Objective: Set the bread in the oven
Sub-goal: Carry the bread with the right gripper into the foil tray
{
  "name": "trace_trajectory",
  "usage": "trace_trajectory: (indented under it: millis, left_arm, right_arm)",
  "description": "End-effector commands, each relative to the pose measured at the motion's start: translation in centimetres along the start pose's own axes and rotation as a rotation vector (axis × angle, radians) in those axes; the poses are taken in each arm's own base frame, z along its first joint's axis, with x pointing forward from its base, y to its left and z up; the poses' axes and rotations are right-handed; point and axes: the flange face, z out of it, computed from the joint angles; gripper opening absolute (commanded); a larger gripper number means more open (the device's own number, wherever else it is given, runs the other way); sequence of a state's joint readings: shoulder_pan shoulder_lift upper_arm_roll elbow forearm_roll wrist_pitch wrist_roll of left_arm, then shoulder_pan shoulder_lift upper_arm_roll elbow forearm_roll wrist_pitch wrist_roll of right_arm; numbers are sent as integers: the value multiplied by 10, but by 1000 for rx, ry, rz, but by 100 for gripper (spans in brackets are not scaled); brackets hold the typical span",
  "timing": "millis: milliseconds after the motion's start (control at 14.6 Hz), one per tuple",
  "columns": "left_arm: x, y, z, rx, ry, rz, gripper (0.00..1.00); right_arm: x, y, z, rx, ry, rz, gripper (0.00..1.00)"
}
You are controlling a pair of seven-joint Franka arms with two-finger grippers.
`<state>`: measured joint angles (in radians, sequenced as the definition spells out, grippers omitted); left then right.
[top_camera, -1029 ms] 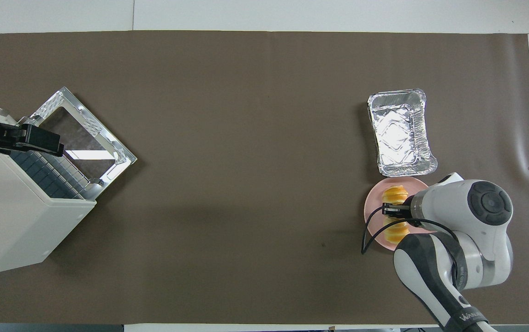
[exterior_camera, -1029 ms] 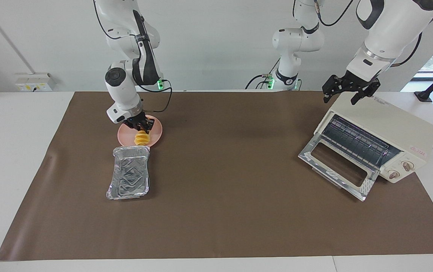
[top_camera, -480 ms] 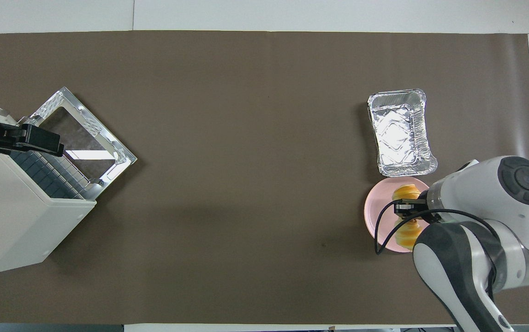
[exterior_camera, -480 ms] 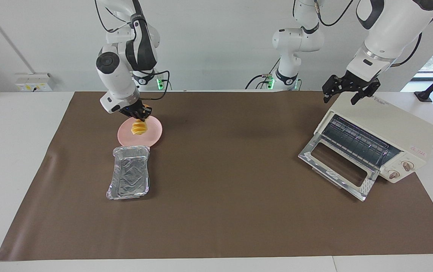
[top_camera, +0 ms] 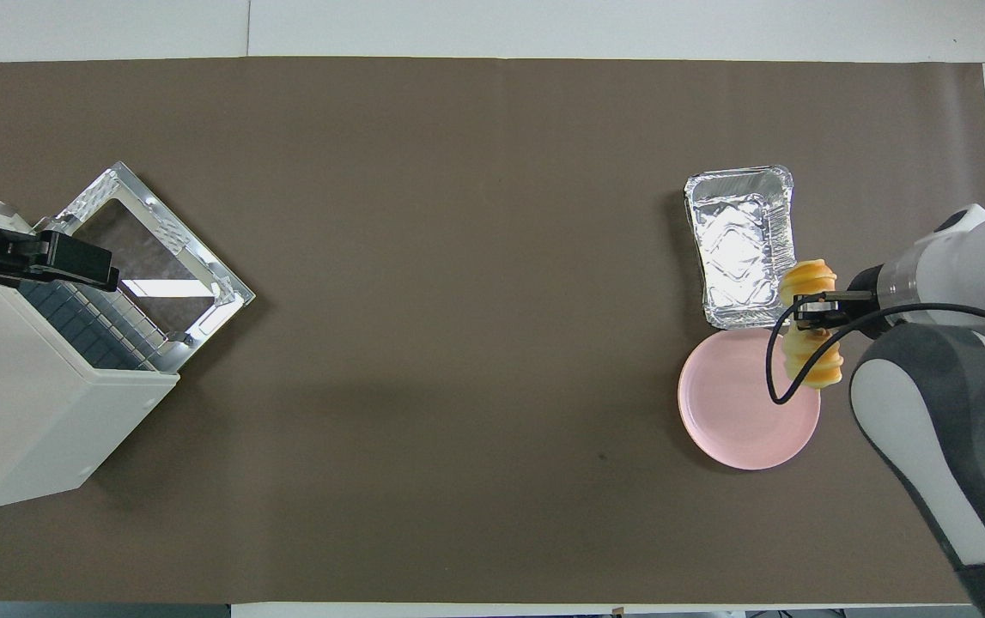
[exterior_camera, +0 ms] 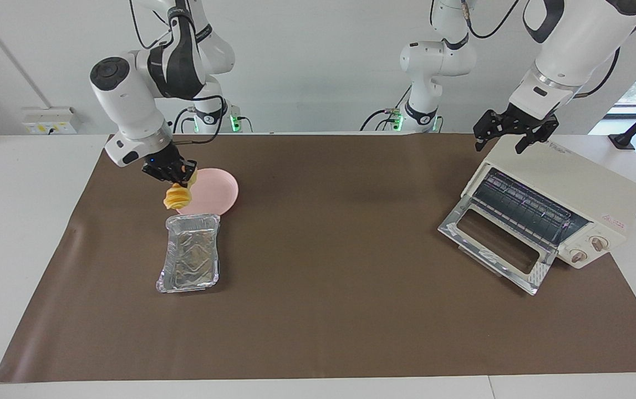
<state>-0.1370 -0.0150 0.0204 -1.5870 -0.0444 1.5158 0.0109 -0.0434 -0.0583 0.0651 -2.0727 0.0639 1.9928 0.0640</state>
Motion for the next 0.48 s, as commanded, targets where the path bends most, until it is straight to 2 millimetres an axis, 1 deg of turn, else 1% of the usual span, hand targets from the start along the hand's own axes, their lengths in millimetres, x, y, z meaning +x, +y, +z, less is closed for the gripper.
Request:
trace_trajectory:
  millis: [0, 69, 206, 412]
  left_arm:
    - [-7, -1, -2, -15, 15, 0, 100]
    - [-7, 0, -2, -15, 15, 2, 100]
    - [-7, 0, -2, -15, 15, 2, 100]
    - [-7, 0, -2, -15, 15, 2, 100]
  right_arm:
    - [53, 2, 13, 14, 27, -25, 5]
    - [61, 1, 20, 13, 49, -33, 5]
    - [76, -1, 40, 14, 81, -38, 5]
    - [80, -3, 67, 15, 57, -55, 8]
